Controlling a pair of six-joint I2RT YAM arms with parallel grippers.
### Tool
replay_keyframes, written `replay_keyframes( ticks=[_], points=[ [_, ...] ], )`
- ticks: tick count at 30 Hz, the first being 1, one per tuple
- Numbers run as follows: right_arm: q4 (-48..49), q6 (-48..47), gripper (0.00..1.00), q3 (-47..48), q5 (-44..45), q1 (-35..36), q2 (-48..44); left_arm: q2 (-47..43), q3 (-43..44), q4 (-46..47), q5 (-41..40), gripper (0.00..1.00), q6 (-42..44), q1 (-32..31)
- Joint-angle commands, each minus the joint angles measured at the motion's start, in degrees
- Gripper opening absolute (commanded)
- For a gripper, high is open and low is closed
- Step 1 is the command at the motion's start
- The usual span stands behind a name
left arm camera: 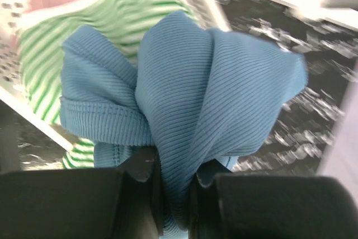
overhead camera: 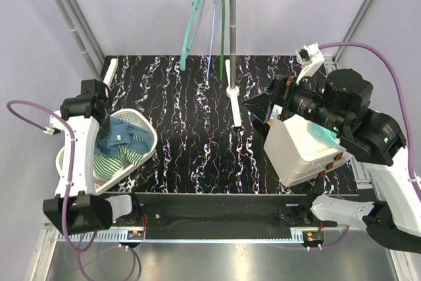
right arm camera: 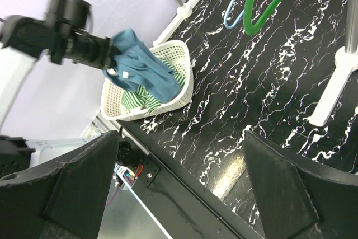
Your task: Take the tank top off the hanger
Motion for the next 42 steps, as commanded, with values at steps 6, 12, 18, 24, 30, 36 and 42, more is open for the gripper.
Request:
replay_keyframes(
  ticks=[6, 12, 18, 24, 30, 36, 42],
  points=[
    [-2.0, 0.9, 1.00, 0.5, 1.9, 0.2, -2.6, 3.4, -5.6, 2.0, 3.0, 0.34, 1.3, 8.0],
    [-2.3, 0.4, 1.00, 0.1, 1.6, 0.1, -2.9, 1.8, -1.7, 0.4, 2.5, 0.87, 2.4, 8.0],
    [-2.1, 0.4, 1.00, 1.1, -1.0, 0.1, -0.8, -1.6, 5.3, 0.4, 4.5, 0.99, 9.4, 6.2],
    [-1.8, 2.0, 1.00, 0.6, -1.9, 0.1, 0.5, -9.0, 12.2, 8.8, 9.6, 0.99, 14.5, 1.1],
    [-1.8, 4.1, 1.00, -0.1, -0.1, 0.1, 1.1, -8.4, 15.9, 22.6, 16.7, 0.99, 24.3, -15.1],
    [-1.8, 10.5, 1.00, -2.7, 6.5, 0.1, -0.5, -5.6, 19.9, 23.8, 2.8, 0.99, 30.4, -42.6],
    [-2.9, 17.0, 1.00, -7.6, 9.6, -0.1, -3.2, -12.1, 6.9, 28.3, -1.2, 0.99, 34.5, -59.5]
  ],
)
